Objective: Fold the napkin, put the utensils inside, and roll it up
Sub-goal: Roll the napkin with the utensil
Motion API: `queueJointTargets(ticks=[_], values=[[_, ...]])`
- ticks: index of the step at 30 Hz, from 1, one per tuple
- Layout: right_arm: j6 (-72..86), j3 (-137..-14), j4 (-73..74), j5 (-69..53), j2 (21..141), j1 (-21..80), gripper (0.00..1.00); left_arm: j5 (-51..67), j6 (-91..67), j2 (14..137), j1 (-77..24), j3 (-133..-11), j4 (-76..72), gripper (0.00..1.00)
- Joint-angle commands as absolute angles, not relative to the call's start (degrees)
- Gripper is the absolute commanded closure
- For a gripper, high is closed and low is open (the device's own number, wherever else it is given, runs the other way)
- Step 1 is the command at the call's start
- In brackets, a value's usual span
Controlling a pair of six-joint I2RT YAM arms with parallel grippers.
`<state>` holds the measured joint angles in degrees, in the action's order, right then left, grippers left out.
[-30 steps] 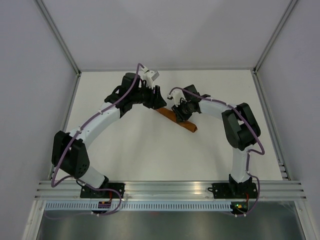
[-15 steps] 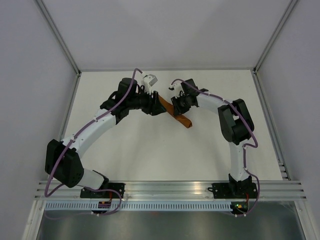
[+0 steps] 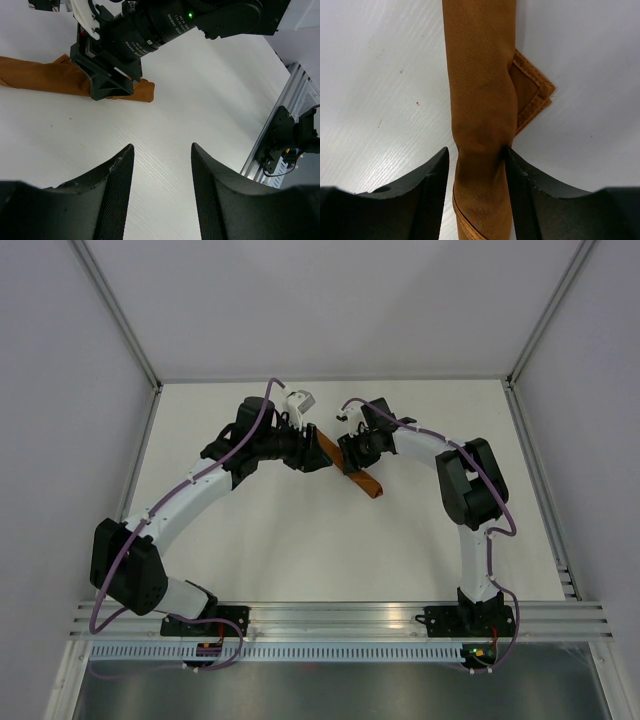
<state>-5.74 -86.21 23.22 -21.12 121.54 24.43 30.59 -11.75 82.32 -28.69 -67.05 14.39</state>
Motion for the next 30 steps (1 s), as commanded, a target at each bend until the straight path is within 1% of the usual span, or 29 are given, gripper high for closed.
queueJointTargets(ticks=[1,13,30], values=[[-5.45,-85.95,31.64,-19.6,122.26,24.52,0.45,31.9,-14.06,81.56,-28.65,-67.41,13.54,0.45],[-5.19,-90.88,34.36,-23.82,120.41,22.68,0.37,31.55,-13.36,82.18,-28.65,-68.99,15.38,0.44],[-4.66,-92.55,34.19,-27.07,118.83,20.48,0.36,30.15,-13.71,82.71,-28.65,-69.87,16.87,0.44]])
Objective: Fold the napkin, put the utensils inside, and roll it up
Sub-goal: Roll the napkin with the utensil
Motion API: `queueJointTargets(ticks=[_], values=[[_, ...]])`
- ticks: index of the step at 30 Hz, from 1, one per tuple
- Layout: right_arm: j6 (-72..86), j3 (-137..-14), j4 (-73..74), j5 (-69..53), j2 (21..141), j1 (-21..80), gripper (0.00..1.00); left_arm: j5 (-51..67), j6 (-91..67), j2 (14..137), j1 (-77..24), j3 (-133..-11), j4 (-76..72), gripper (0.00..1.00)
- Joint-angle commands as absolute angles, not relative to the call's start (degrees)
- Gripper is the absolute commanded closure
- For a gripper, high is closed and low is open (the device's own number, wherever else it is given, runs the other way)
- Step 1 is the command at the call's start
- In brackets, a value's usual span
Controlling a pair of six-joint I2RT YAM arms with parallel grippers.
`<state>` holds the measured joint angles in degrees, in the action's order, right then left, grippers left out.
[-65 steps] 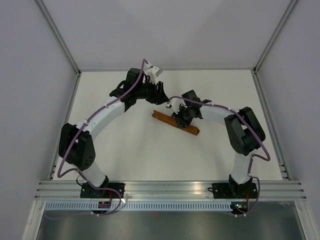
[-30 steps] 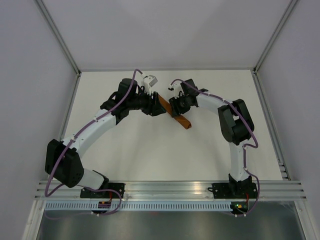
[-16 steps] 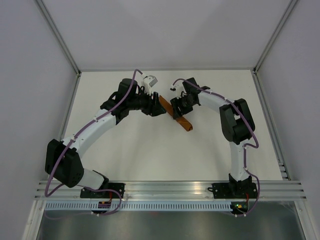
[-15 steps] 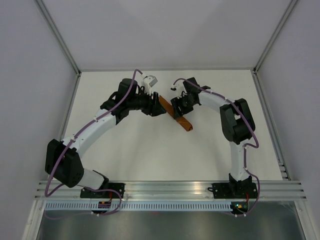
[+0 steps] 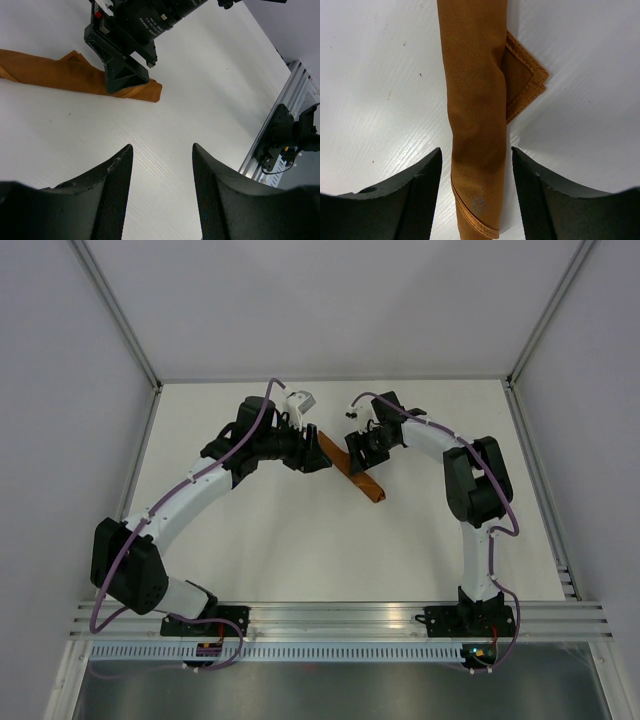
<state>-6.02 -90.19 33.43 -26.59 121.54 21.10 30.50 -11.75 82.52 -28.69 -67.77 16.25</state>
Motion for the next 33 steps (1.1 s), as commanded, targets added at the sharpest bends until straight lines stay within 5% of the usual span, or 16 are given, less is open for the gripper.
queueJointTargets(ticks=[1,16,26,33], values=[[-4.66,-92.46,34.02,-27.33,118.65,20.3,0.36,30.06,-13.8,82.53,-28.65,-69.61,16.44,0.44],[-4.13,-85.27,34.45,-39.46,98.63,5.64,0.33,23.47,-12.22,69.27,-28.65,-67.15,22.41,0.41],[-14.67,-74.11,43.94,-34.37,74.65,-9.92,0.3,15.82,-7.65,54.68,-28.56,-61.53,28.83,0.33],[-11.69,-66.98,40.7,-34.45,66.27,-11.95,0.27,15.82,-5.71,52.03,-28.56,-57.74,28.74,0.32]])
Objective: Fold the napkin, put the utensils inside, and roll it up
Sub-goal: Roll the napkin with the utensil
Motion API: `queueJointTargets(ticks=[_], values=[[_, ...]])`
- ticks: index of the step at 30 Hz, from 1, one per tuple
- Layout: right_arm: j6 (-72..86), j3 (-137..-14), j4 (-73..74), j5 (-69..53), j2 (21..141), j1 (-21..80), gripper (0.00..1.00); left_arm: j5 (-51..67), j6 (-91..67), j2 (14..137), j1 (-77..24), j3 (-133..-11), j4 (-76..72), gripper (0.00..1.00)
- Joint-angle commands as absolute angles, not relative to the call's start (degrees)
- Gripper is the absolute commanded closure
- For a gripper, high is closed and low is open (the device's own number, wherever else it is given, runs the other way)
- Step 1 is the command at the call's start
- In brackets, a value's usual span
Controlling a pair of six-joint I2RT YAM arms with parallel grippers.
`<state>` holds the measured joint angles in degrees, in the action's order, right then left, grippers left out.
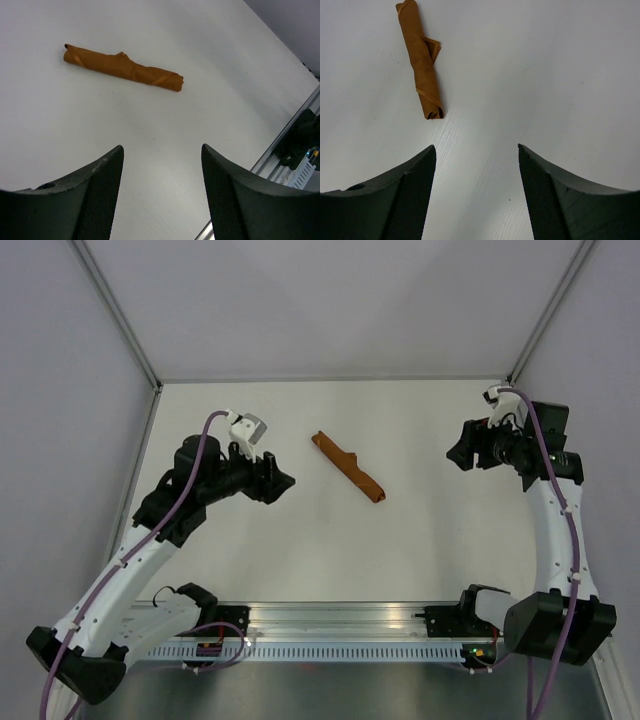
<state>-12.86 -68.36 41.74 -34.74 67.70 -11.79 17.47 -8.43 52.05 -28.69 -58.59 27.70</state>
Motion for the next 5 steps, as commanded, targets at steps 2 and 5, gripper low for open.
queueJointTargets(ticks=[2,5], values=[[-11.51,-66.1,39.91,-34.63,65.92,-11.95,0.27,16.08,-5.19,51.94,-28.56,-57.31,28.39,0.32],[-11.34,-65.83,38.94,-34.45,66.18,-11.95,0.27,16.61,-4.66,51.94,-28.56,-56.69,27.16,0.32]])
